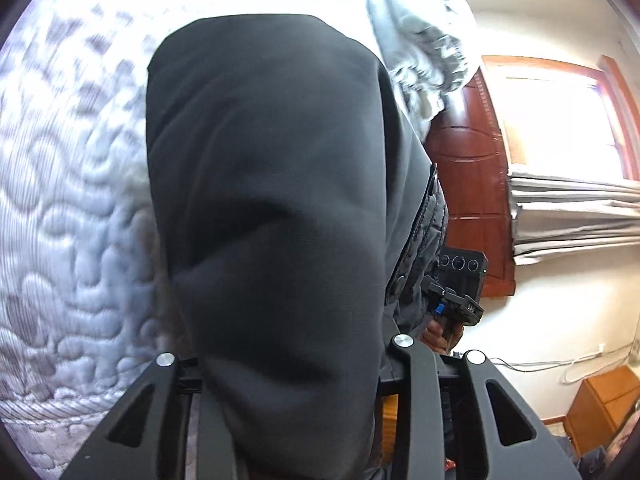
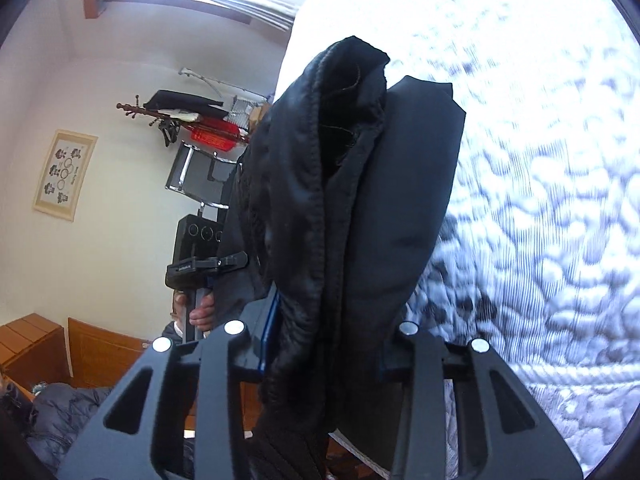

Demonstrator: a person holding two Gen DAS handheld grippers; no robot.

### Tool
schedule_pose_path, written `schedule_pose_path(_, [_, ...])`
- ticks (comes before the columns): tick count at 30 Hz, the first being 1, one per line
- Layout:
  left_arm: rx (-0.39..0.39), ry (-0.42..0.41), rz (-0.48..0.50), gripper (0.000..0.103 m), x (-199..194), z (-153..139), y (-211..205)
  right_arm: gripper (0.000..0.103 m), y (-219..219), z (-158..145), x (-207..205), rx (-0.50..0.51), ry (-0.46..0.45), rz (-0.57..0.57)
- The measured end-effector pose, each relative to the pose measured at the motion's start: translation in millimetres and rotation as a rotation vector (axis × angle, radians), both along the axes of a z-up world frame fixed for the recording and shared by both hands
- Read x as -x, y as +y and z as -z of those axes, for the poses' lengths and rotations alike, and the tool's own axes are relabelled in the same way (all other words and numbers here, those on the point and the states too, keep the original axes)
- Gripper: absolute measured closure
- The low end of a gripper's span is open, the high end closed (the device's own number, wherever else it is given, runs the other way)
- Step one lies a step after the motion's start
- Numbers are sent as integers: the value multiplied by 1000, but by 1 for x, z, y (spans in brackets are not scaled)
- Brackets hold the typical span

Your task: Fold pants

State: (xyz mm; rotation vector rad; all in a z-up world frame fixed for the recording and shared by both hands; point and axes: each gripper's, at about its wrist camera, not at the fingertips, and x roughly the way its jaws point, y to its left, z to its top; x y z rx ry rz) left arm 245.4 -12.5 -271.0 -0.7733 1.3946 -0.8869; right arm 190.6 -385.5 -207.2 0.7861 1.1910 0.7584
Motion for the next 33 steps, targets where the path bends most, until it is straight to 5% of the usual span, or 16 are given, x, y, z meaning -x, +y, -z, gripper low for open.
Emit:
schedule_pose_path(5, [16, -90, -8, 70, -29, -37, -8, 68, -2, -37, -39, 21, -79, -11])
schedule_pose_path(11, [20, -118, -45, 68, -81, -46, -12, 68, -2, -46, -102, 37, -86, -25])
schedule_pose_path(20, [-46, 24, -126, 64, -131, 7, -15, 66, 4, 25, -173, 69, 74, -51])
schedule_pose_path(28, [-40, 52, -137, 59, -114, 30, -12, 64, -9, 76, -172, -16, 179, -26])
schedule_pose_path(33, [-12, 81, -161, 44, -118, 52, -8, 51, -18, 99, -171, -52, 207, 31])
